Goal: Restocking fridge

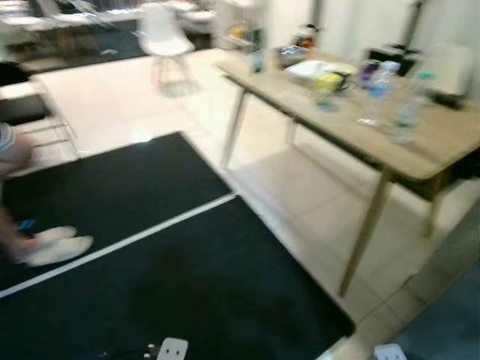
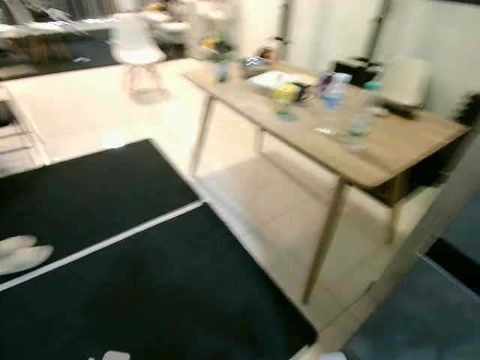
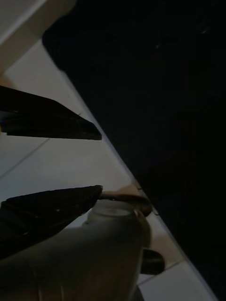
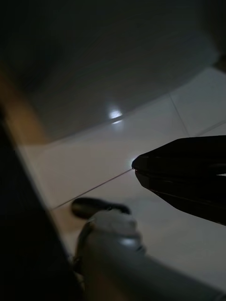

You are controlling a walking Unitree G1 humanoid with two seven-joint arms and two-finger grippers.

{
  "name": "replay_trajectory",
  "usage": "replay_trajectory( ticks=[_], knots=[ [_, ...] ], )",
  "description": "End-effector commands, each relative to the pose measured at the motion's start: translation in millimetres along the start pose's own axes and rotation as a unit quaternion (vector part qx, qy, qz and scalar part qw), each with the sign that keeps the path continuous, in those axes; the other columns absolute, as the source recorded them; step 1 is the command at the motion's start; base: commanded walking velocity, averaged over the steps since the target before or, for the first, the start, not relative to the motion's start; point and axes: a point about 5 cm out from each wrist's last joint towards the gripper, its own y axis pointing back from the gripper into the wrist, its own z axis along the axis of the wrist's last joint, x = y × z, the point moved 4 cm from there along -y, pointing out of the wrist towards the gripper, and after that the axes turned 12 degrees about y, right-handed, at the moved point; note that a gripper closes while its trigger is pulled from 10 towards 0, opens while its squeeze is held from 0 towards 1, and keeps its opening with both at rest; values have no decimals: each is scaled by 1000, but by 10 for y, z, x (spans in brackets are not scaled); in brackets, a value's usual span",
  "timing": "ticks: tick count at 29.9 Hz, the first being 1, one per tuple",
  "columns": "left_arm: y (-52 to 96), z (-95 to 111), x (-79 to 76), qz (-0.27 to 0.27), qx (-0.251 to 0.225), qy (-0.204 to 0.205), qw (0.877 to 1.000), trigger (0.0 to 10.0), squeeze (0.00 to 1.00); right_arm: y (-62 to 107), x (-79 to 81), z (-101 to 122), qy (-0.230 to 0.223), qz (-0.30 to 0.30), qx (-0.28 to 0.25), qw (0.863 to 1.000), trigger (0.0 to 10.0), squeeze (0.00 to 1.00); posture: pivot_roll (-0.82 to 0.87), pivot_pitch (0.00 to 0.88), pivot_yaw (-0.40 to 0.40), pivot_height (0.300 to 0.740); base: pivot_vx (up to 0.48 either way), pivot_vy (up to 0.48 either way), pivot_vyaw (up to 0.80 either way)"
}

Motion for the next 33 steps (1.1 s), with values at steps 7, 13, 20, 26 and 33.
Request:
replay_trajectory(
  ticks=[7, 13, 20, 26, 33],
  knots=[
    [17, -117, 41, 0, 21, 2, 1000, 10000, 0, 0, 73, -50, 10, 15, 7, 1000, 10000, 0, -56, 0, -16, 740, 0, 0, 769],
    [20, -117, 60, 2, 22, 2, 1000, 10000, 0, 0, 69, -43, 15, 16, 6, 1000, 10000, 0, -56, 0, -15, 740, 0, 0, 769],
    [22, -131, 59, 1, 23, 11, 1000, 10000, 0, -1, 47, -9, 24, 14, 0, 1000, 10000, 0, -57, 0, -18, 740, 0, 0, 321],
    [20, -150, 25, -5, 26, 15, 1000, 10000, 0, 0, 26, -1, 30, 13, 0, 999, 10000, 0, -57, 0, -22, 740, 0, 0, 0],
    [19, -167, 2, -11, 30, 10, 999, 10000, 0, 0, 27, -2, 34, 13, 0, 999, 10000, 0, -60, 0, -21, 740, 216, 0, 0]
  ],
)
